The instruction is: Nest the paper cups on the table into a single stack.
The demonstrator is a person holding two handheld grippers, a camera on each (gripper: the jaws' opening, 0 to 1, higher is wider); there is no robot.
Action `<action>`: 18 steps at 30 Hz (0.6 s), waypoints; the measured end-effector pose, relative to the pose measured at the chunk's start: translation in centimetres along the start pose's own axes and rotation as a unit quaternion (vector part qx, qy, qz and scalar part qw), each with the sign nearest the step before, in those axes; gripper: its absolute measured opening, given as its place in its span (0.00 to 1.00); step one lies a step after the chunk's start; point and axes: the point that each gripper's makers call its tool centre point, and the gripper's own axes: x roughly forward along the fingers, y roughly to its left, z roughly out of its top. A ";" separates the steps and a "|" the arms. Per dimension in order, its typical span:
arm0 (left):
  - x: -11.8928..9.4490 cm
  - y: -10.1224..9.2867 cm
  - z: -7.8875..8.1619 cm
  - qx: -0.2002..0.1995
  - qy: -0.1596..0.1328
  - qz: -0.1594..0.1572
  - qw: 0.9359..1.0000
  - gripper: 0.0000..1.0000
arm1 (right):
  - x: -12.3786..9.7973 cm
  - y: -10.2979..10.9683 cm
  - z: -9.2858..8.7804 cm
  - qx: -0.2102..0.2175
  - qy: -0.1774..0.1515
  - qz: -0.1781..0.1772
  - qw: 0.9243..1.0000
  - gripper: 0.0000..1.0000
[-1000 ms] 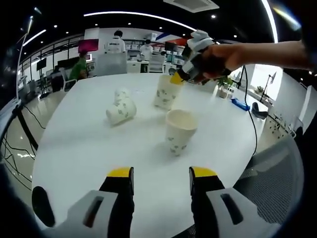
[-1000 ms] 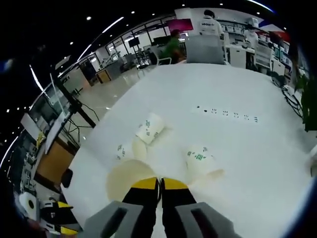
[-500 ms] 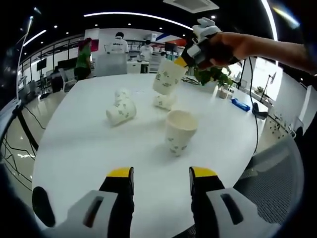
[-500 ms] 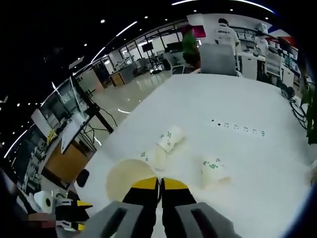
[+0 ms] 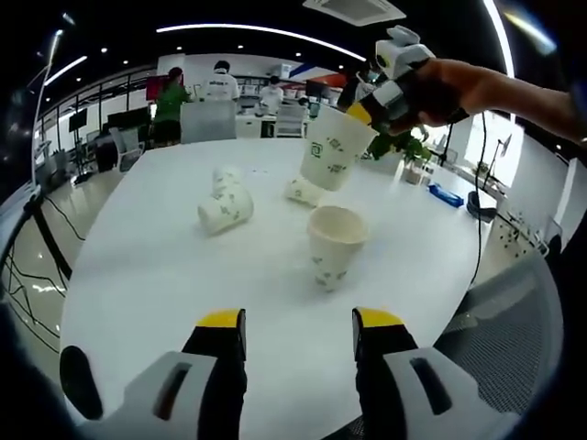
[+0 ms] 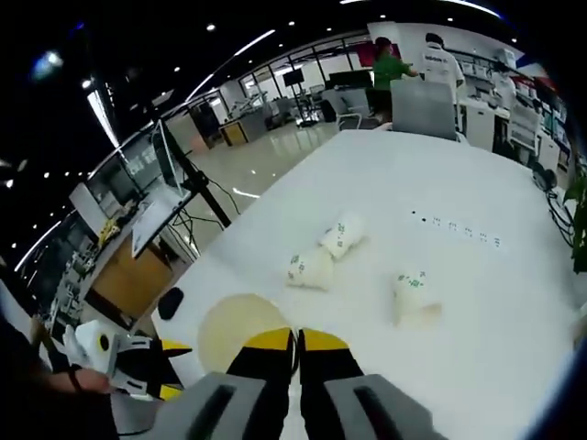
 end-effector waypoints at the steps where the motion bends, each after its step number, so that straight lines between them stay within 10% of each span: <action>1: 0.0 -0.1 0.0 0.001 0.000 -0.001 1.000 0.46 | 0.1 0.0 -0.2 0.001 0.002 0.001 1.000 0.00; 18: -0.1 0.0 0.2 -0.003 -0.005 -0.001 1.000 0.45 | 0.9 1.5 -4.5 0.000 0.042 0.014 0.999 0.00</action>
